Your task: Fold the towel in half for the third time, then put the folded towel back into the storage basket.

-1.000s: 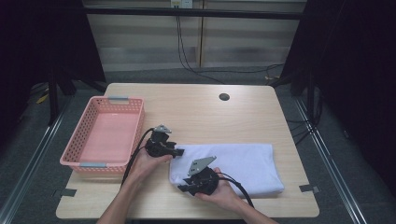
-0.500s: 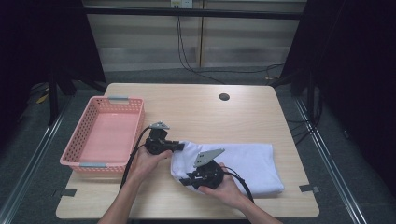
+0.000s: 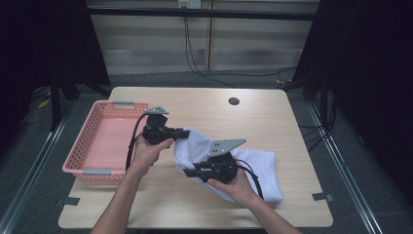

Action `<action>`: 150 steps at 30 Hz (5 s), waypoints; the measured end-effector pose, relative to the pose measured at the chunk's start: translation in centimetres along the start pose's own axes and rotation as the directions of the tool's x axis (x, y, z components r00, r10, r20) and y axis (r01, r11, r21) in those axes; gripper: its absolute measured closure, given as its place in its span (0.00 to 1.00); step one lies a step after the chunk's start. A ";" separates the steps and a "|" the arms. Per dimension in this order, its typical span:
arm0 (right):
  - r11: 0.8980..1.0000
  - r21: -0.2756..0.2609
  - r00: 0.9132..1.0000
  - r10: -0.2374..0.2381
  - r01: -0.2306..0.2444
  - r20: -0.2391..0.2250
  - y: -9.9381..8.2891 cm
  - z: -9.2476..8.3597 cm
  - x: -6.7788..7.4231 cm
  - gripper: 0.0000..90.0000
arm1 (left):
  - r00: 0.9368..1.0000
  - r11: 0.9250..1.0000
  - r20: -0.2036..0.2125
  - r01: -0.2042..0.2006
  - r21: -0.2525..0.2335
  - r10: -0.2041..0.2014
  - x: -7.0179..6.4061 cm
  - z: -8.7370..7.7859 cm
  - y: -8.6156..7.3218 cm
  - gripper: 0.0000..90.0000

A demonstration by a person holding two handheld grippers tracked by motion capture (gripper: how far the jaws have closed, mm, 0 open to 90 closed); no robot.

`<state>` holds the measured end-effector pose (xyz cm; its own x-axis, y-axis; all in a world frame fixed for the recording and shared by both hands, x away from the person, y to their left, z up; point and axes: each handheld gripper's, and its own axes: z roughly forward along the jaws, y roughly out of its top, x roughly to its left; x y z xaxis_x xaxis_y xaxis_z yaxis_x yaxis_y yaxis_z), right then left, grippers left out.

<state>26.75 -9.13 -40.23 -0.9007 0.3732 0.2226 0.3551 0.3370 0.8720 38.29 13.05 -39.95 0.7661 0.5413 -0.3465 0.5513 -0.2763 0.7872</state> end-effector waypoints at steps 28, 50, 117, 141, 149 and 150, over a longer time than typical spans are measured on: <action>0.997 -0.047 0.981 0.061 -0.053 0.184 -6.0 -7.4 0.4 0.88 | 0.996 0.991 0.061 -0.067 0.117 0.060 -5.3 9.3 1.5 0.89; 0.978 0.086 0.927 0.148 -0.188 0.345 -14.0 -13.5 0.0 0.75 | 0.993 0.982 0.110 -0.071 0.176 0.052 -9.3 18.4 -0.1 0.64; 0.926 0.161 0.867 0.243 -0.341 0.434 -12.3 -9.1 -14.1 0.28 | 0.971 0.934 0.092 -0.236 0.267 0.219 -11.7 7.2 -12.8 0.41; 0.923 0.178 0.902 0.270 -0.342 0.336 -10.7 -9.5 -13.3 0.77 | 0.973 0.940 0.158 -0.209 0.271 0.170 -11.7 6.4 -11.8 0.80; 0.933 0.156 0.913 0.265 -0.324 0.311 -9.4 -9.8 -13.3 0.78 | 0.971 0.960 0.174 -0.195 0.200 0.161 -11.9 4.9 -10.7 0.81; 0.933 0.156 0.913 0.265 -0.324 0.311 -9.4 -9.8 -13.3 0.78 | 0.971 0.961 0.176 -0.197 0.196 0.164 -12.0 4.7 -10.4 0.81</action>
<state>32.94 -25.69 -47.09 -0.6502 0.6986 0.2988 0.6622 0.3282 0.6736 24.95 5.70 -46.44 0.8920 0.3406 -0.2973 0.4431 -0.5276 0.7248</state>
